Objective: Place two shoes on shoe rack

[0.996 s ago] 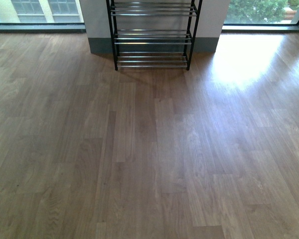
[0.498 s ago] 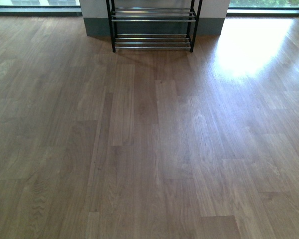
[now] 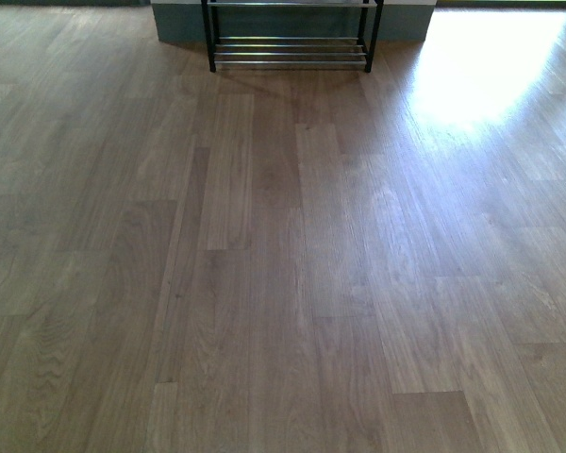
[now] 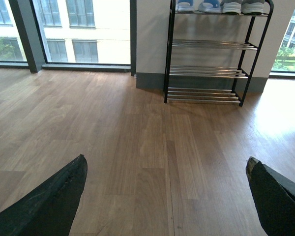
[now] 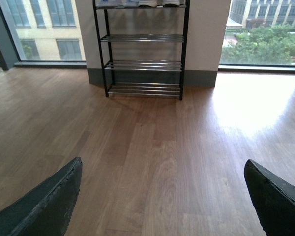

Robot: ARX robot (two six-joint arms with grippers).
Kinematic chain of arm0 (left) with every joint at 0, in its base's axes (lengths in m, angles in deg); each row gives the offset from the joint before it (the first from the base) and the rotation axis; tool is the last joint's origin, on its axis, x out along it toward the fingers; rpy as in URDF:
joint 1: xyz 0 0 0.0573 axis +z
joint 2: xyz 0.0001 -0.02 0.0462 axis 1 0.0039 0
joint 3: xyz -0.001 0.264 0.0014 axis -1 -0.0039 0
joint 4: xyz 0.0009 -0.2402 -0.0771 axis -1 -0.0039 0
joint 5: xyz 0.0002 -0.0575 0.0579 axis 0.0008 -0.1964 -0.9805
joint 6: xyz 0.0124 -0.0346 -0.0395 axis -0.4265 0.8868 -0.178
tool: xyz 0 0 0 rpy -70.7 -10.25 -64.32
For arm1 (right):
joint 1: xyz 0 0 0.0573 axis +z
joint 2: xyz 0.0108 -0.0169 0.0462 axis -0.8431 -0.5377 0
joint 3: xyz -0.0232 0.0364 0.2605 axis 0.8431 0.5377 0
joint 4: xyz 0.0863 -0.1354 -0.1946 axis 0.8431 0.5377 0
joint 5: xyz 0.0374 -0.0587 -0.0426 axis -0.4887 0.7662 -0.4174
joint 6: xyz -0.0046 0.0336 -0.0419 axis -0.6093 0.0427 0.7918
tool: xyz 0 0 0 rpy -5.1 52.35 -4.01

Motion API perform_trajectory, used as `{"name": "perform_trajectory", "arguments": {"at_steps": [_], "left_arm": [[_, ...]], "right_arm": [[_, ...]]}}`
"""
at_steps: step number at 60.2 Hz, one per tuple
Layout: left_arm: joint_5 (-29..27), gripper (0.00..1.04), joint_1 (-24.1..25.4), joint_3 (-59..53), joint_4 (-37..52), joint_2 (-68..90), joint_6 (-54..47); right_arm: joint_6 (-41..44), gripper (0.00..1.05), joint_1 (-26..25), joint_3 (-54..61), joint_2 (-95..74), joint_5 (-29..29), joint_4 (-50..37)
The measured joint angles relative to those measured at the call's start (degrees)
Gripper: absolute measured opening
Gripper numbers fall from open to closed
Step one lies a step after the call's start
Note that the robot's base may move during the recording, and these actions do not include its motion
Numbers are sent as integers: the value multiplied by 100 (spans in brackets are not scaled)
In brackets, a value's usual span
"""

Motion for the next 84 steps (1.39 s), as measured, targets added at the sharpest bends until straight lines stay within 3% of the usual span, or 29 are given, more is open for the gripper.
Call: {"name": "perform_trajectory", "arguments": {"at_steps": [84], "left_arm": [[0, 95, 0, 0, 0, 0, 0]], "right_arm": [[-2, 95, 0, 0, 0, 0, 0]]}}
